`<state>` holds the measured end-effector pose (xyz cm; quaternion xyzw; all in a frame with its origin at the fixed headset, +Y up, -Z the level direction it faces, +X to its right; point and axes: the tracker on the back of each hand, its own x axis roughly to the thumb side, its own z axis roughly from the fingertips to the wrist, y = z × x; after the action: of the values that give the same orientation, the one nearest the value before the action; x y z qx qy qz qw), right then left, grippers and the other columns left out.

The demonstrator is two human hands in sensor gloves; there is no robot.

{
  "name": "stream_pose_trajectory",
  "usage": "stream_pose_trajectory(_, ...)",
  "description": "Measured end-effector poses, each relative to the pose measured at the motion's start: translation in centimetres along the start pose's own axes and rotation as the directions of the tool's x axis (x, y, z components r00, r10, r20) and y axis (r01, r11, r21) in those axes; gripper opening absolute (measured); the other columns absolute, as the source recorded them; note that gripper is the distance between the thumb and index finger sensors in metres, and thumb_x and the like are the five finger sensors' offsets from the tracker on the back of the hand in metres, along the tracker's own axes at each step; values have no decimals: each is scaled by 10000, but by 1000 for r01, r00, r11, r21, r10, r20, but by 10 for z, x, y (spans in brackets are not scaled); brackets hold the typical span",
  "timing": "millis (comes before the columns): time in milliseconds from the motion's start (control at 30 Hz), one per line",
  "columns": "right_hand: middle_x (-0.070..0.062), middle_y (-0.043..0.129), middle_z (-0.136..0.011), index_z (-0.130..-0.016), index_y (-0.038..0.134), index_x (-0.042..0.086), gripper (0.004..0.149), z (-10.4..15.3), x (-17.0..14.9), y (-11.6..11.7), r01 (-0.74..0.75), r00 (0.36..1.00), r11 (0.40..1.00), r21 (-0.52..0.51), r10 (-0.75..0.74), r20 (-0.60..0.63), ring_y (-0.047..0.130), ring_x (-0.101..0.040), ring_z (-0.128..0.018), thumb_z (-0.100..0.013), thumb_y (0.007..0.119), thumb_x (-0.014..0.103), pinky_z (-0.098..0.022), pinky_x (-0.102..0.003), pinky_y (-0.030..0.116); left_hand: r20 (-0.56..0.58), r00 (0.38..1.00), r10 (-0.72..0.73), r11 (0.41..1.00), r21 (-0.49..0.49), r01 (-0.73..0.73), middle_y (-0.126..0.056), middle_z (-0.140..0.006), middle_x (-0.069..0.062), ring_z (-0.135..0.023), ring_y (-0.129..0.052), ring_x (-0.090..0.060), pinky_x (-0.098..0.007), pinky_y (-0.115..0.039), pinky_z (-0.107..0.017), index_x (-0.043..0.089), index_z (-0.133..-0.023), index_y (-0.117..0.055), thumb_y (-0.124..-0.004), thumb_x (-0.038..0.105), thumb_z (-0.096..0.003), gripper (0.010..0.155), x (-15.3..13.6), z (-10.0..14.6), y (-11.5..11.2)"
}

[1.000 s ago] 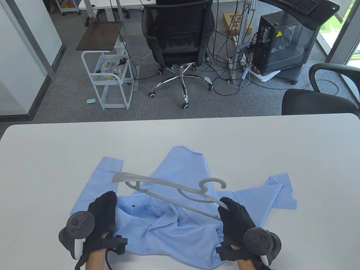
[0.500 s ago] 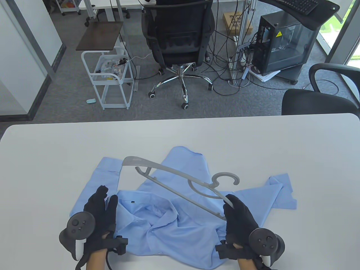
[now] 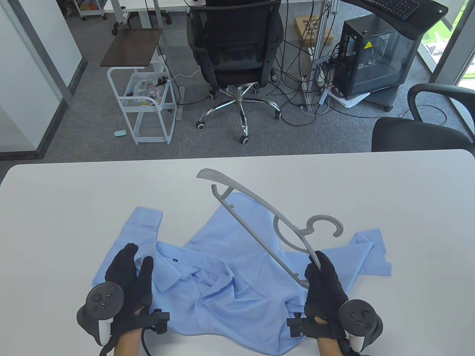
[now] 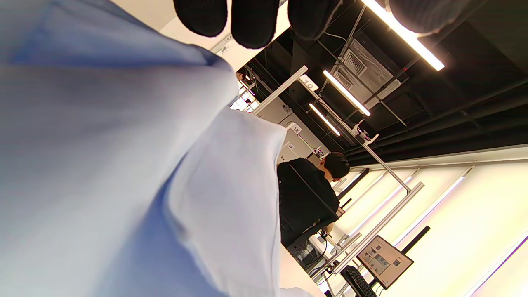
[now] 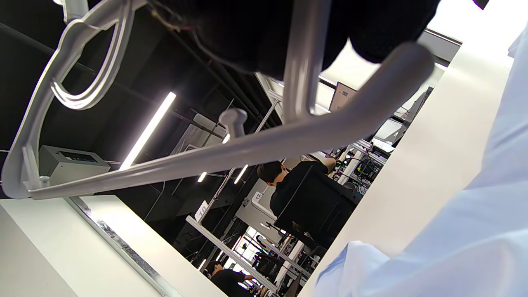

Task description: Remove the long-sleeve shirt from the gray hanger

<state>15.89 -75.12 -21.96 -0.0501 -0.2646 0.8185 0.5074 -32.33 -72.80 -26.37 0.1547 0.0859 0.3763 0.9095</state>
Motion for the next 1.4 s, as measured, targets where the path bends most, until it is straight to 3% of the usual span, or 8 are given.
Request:
stream_pose_trajectory(633, -48, 813, -773, -1034, 601, 76, 533, -4, -12, -10, 37, 990, 996, -80, -48, -134, 871, -302, -656, -587, 666, 359, -566, -581, 681, 32, 999, 19, 1000, 1, -19, -589, -1146, -95, -1097, -545, -451, -673, -330, -797, 289, -1112, -550, -616, 682, -505, 726, 1, 1, -4)
stream_pose_trajectory(900, -43, 795, -790, -1044, 576, 80, 532, -7, -29, -13, 214, 928, 973, -85, -230, -293, 858, -294, -676, -593, 647, 354, -576, -575, 678, 33, 999, 6, 1000, -8, -6, -592, -1146, -96, -1094, -548, -457, -672, -333, -796, 289, -1110, -557, -616, 678, -507, 721, 1, 1, -5)
stream_pose_trajectory(1400, -72, 813, -787, -1051, 603, 71, 508, -17, -37, -23, 203, 851, 962, -184, -266, -452, 880, -311, -656, -608, 675, 308, -539, -565, 717, 53, 999, 9, 999, -31, -7, -587, -1148, -102, -1092, -541, -468, -676, -328, -791, 283, -1110, -562, -614, 677, -510, 720, 6, 2, -7)
